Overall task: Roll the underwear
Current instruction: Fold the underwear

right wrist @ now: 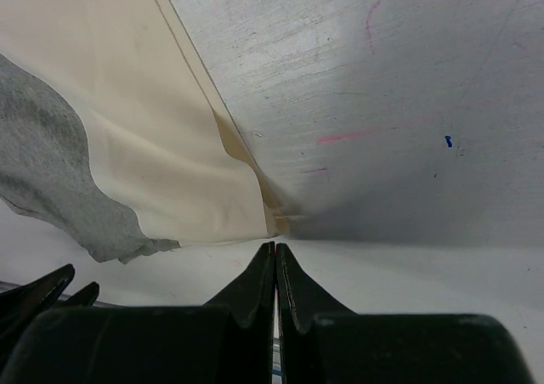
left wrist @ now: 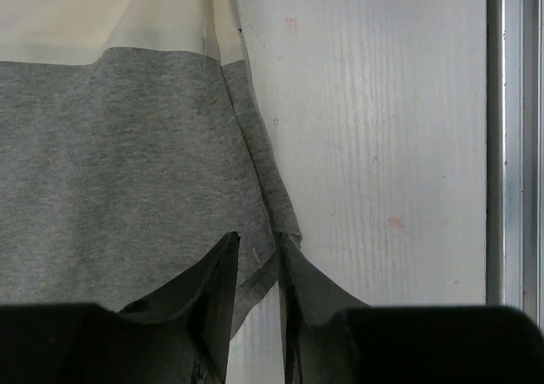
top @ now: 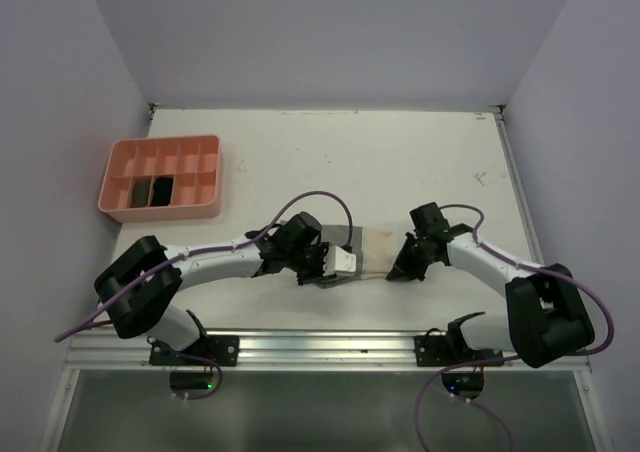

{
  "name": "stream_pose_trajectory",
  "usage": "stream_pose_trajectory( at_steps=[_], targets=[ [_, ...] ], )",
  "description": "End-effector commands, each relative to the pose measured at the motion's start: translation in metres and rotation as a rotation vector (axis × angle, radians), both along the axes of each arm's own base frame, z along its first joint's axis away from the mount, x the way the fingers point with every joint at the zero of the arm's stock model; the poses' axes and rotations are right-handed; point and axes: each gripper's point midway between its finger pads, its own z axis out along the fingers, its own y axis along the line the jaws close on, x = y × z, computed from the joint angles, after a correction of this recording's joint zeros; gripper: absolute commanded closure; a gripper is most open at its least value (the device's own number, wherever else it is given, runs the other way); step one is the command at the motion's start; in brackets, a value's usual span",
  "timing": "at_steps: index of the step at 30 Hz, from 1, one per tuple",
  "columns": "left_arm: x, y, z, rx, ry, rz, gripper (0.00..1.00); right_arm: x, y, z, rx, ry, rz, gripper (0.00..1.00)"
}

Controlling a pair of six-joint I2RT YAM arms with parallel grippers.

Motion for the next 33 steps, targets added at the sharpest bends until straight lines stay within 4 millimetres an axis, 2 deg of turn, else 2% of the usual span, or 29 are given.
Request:
stream_pose_trajectory(
  at_steps=[1, 5, 13, 15, 16, 21, 30, 33],
  targets=[
    [0.007, -0.009, 0.014, -0.048, -0.028, 0.034, 0.70, -0.002, -0.005, 0.004, -0.027, -0.012, -0.002, 0.96],
    [0.009, -0.011, 0.005, -0.025, -0.031, 0.033, 0.68, -0.002, -0.008, 0.004, -0.046, -0.009, -0.007, 0.96],
    [0.004, -0.013, -0.011, 0.009, -0.032, 0.014, 0.69, -0.006, -0.013, 0.004, -0.064, 0.002, -0.027, 0.96],
    [0.006, -0.013, -0.014, 0.019, -0.042, 0.022, 0.72, -0.006, -0.013, 0.005, -0.063, -0.004, -0.029, 0.96],
    [0.007, -0.013, -0.015, 0.020, -0.044, 0.029, 0.78, -0.007, -0.014, 0.005, -0.065, -0.002, -0.031, 0.96],
    [0.009, -0.010, -0.010, 0.019, -0.067, 0.044, 1.00, -0.007, -0.014, 0.006, -0.067, -0.007, -0.030, 0.96],
    [-0.001, -0.005, 0.015, -0.026, -0.070, 0.022, 1.00, -0.007, -0.014, 0.009, -0.063, -0.016, -0.027, 0.96],
    [-0.010, -0.003, 0.018, -0.035, -0.046, -0.006, 1.00, -0.008, -0.015, 0.010, -0.064, -0.019, -0.023, 0.96]
  ],
)
